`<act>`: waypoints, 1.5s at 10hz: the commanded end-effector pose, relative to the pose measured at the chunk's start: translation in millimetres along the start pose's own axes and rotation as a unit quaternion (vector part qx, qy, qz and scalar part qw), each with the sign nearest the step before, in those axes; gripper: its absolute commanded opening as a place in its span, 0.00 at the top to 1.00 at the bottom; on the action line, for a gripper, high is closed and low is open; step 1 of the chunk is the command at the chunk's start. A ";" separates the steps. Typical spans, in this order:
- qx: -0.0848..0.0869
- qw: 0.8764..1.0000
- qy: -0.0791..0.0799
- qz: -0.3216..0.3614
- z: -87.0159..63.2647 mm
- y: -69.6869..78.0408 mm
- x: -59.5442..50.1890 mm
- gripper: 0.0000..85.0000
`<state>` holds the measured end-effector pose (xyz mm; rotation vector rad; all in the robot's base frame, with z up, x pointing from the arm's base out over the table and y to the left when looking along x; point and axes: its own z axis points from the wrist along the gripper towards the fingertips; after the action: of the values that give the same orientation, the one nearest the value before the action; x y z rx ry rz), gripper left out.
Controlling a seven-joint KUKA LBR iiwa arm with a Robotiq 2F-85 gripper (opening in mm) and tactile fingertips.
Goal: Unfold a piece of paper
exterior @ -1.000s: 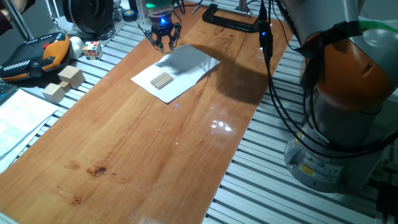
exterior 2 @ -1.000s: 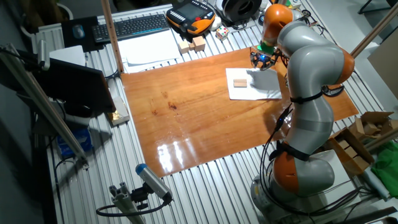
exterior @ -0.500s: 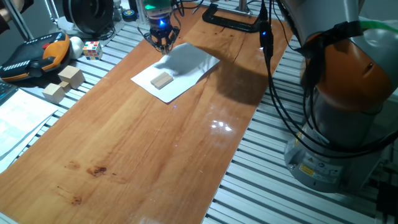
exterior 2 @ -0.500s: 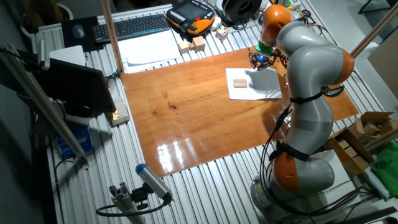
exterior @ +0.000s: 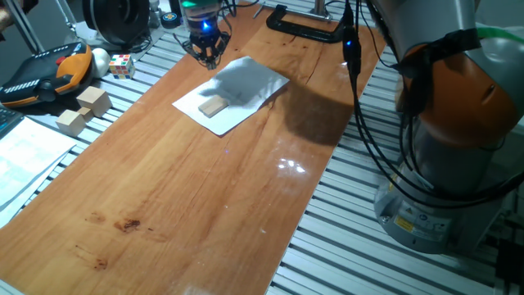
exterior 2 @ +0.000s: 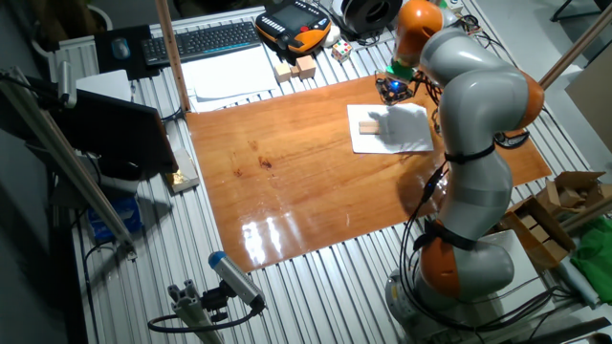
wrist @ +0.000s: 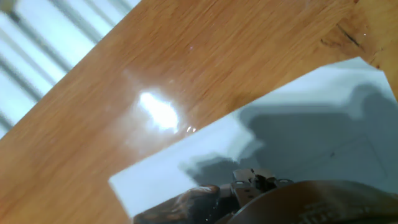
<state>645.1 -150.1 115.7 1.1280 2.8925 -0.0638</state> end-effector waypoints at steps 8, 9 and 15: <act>0.001 0.999 -0.001 -0.039 -10.2 2.5 13.3 0.98; 0.001 0.999 -0.001 -0.037 -11.3 3.2 14.3 0.98; -0.024 1.000 -0.018 -0.010 -9.8 1.4 9.9 0.98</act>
<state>638.6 -142.3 125.0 1.0837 2.8584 -0.0172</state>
